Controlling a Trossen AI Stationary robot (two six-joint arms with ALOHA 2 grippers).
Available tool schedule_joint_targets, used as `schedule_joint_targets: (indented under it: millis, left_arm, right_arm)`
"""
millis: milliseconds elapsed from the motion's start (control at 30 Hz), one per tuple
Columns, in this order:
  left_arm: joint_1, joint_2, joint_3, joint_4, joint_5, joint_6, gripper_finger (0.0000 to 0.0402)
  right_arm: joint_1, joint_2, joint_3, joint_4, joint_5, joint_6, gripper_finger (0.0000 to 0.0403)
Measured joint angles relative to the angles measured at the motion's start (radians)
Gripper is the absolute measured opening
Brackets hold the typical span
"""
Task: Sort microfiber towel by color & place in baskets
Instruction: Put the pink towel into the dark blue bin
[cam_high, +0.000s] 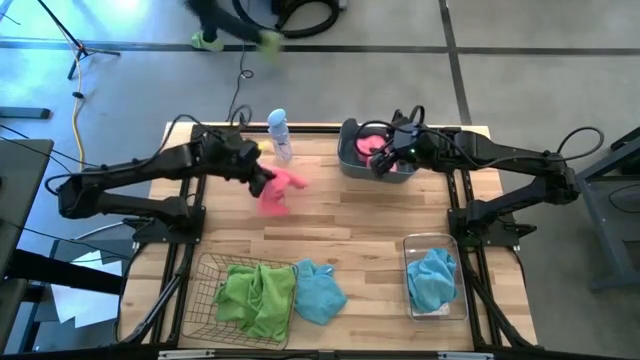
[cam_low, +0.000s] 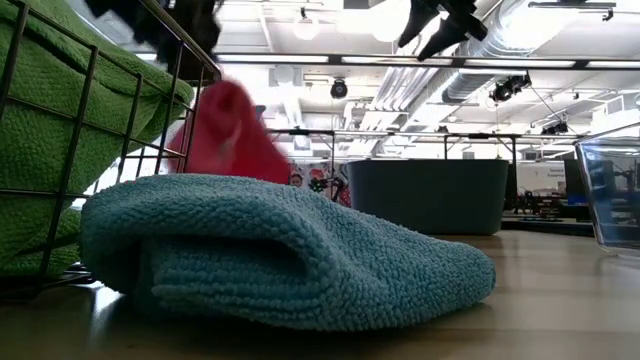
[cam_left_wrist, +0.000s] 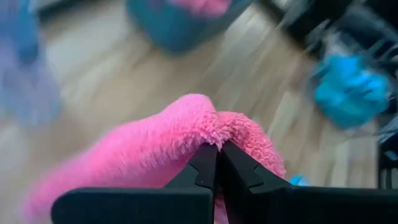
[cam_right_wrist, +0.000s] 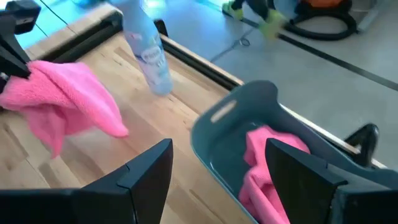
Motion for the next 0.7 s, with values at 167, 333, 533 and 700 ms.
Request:
schedule_joint_targets:
  millis: [167,333,533,700]
  left_arm:
    - [-0.033,0.048,0.168,0.055,-0.041,0.078,0.0000]
    - [-0.038,0.145,0.331,0.074,-0.045,0.179,0.0000]
    - [-0.038,0.253,0.487,0.177,-0.041,0.321,0.0000]
    - [-0.038,0.283,0.506,0.394,0.014,0.387,0.0000]
  right_arm:
    - [-0.003,-0.002,0.000,0.076,0.001,-0.041,0.0252]
    - [-0.003,-0.023,0.000,0.127,0.012,-0.080,0.0252]
    - [-0.003,-0.096,0.000,0.156,0.055,-0.094,0.0252]
    - [-0.002,-0.168,0.000,0.192,0.050,-0.127,0.0252]
